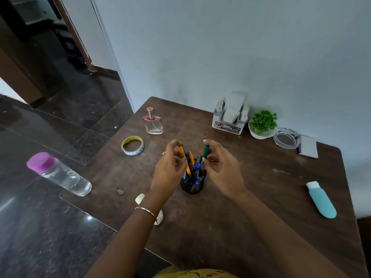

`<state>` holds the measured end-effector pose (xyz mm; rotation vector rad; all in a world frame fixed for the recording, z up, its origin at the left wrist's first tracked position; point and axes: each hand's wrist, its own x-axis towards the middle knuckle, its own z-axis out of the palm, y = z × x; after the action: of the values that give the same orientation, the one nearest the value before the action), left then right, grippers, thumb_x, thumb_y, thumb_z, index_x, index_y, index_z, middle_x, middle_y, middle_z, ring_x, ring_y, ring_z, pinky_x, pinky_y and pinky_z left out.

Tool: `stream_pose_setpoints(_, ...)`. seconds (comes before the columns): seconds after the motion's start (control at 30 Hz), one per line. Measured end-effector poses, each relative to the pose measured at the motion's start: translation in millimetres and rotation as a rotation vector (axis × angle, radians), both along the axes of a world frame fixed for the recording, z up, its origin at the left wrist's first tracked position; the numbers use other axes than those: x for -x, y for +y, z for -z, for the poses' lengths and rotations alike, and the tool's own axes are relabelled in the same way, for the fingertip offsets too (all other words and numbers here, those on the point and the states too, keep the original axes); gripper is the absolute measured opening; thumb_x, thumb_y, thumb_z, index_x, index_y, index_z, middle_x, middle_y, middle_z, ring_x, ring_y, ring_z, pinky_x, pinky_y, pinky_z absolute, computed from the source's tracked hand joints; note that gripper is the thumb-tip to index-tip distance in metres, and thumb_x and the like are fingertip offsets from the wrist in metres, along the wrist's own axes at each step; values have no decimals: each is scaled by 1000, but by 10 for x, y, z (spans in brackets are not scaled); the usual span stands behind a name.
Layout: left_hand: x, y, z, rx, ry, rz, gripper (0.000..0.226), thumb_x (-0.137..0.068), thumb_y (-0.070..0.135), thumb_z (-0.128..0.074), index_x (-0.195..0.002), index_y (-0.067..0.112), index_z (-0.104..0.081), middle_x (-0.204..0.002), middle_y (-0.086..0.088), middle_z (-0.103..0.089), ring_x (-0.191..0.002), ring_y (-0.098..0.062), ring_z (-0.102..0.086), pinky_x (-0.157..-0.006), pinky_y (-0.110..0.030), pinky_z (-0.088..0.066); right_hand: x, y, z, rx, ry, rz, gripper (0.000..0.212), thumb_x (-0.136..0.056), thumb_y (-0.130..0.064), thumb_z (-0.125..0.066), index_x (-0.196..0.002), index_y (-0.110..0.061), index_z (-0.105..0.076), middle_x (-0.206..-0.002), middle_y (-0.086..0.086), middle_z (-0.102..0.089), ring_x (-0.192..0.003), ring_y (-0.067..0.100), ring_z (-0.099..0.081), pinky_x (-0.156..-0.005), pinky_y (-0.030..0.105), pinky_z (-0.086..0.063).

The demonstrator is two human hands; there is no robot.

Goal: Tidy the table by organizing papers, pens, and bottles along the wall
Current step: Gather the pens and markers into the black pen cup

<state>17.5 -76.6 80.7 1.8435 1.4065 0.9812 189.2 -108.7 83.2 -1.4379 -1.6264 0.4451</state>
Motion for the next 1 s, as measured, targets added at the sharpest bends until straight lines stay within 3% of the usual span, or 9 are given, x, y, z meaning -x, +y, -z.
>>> stream_pose_setpoints(0.2,45,1,169,-33,215,76,32,-94,22,-52,-120,34,-38,-104,4,-64,-85,-11,-63,-76,-37,-54,17,2,197,55,-120,-20,56,-82,-8,-68,-130,-30,-49,-110,-8,-61,-94,8,-64,-83,35,-56)
stream_pose_setpoints(0.33,102,19,232,-102,319,95,29,-94,23,-51,-122,28,-49,-106,4,-57,-80,-13,-59,-67,-35,-53,21,-8,317,80,-213,-9,52,-81,-11,-70,-128,-26,-53,-113,-8,-60,-96,7,-62,-83,34,-56)
stream_pose_setpoints(0.53,183,16,297,-164,396,89,31,-91,18,-53,-120,28,-58,-107,7,-54,-74,-10,-56,-55,-22,-40,-30,-30,394,92,-345,67,51,-84,-26,-69,-133,-28,-54,-113,-6,-56,-93,10,-59,-68,23,-51)
stream_pose_setpoints(0.63,199,15,292,-164,392,90,31,-91,18,-53,-120,28,-59,-108,7,-55,-74,-9,-56,-56,-21,-39,-48,-52,437,147,-364,48,56,-83,-29,-68,-137,-29,-50,-120,-2,-53,-100,12,-56,-73,21,-47)
stream_pose_setpoints(0.73,218,12,310,-155,341,85,34,-91,17,-54,-123,30,-57,-112,7,-54,-76,-7,-57,-58,-24,-48,-44,-93,466,159,-306,49,66,-81,-21,-68,-142,-31,-43,-126,3,-49,-107,14,-53,-82,25,-48)
stream_pose_setpoints(0.87,256,12,406,70,20,-32,47,-87,9,-55,-128,30,-47,-110,7,-58,-84,-6,-59,-71,-21,-52,-13,-154,539,236,-119,111,86,-76,-10,-68,-148,-32,-27,-132,0,-46,-106,13,-54,-81,29,-53)
stream_pose_setpoints(1.0,325,77,585,299,47,2,51,-85,4,-58,-133,16,-47,-128,-2,-55,-97,-10,-57,-85,-26,-51,-28,-123,653,498,6,65,95,-69,-17,-74,-149,-26,-24,-141,1,-43,-123,14,-47,-101,37,-45)
